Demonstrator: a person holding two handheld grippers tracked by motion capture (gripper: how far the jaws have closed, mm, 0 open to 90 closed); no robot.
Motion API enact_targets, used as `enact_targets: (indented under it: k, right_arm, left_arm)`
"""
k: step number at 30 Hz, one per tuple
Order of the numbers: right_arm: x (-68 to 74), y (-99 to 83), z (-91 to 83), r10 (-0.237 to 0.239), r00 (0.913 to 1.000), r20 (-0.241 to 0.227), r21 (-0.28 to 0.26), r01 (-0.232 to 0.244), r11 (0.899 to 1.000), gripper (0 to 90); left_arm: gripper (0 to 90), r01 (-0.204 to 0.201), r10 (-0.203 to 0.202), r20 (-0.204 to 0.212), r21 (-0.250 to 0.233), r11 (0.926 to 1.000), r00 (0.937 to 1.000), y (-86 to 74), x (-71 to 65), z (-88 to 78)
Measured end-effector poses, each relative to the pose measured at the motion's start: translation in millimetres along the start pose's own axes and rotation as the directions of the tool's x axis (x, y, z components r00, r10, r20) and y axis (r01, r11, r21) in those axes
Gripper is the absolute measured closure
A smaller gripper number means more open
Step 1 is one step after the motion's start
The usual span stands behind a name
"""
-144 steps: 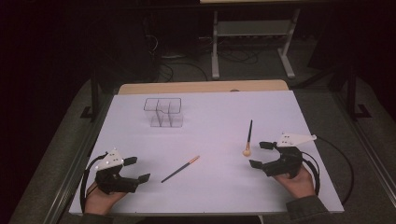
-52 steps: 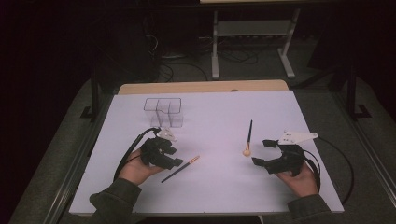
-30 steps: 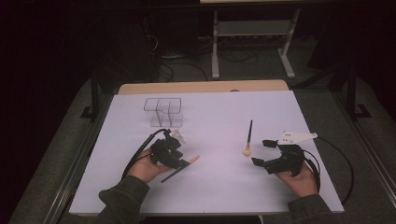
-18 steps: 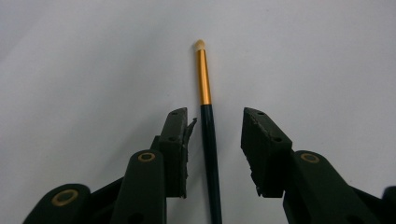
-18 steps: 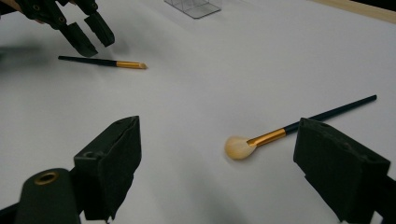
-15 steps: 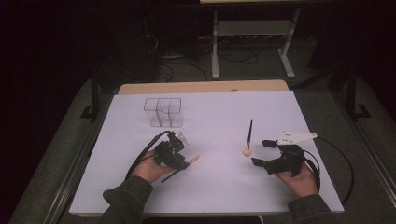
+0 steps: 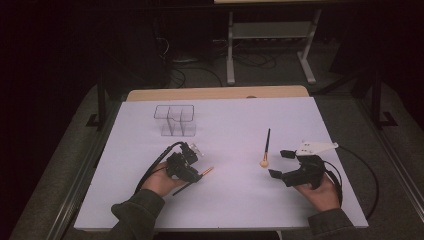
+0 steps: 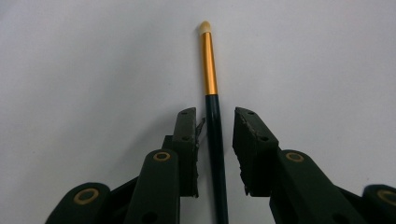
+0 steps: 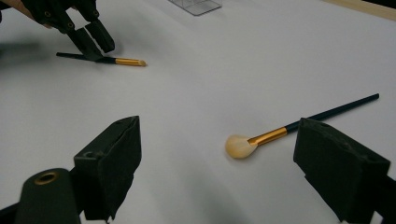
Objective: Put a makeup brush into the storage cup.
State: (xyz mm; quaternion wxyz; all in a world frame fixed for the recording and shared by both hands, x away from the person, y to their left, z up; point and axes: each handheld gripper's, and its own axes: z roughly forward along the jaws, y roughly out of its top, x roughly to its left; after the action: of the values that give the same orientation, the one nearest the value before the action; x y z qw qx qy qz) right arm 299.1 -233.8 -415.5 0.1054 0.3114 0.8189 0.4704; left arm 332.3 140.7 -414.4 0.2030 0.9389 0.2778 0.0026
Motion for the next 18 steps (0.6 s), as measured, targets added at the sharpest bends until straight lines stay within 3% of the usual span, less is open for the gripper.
enact_targets:
  k: [18]
  right_arm:
    - [1.5, 0.2, 3.0, -0.003, 1.0, 0.001, 0.017, 0.003, 1.0, 14.1]
  left_arm:
    - [75.5, -0.018, 0.019, -0.026, 0.04, 0.999, 0.9995, 0.5, -4.4, 3.5]
